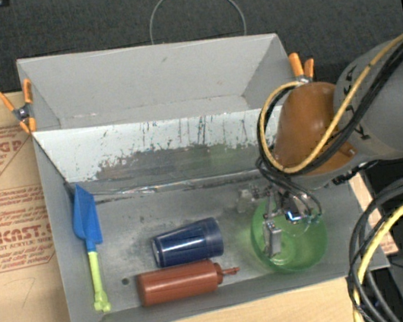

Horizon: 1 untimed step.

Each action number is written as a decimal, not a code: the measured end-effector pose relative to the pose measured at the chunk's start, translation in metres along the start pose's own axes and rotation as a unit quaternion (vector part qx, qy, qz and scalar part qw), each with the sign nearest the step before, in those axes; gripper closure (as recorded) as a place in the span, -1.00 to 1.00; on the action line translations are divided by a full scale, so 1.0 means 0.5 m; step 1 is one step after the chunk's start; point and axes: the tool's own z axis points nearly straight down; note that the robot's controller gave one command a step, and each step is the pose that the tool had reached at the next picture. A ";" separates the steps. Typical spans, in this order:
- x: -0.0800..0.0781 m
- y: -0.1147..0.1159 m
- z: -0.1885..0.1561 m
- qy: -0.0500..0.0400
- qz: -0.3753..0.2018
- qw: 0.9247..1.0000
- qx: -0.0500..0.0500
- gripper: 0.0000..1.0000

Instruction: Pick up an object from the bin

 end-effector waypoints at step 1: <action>-0.019 0.025 0.045 -0.009 -0.126 0.992 0.003 1.00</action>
Offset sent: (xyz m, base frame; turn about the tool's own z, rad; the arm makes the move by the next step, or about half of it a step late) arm 0.0000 0.0000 0.0000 0.0000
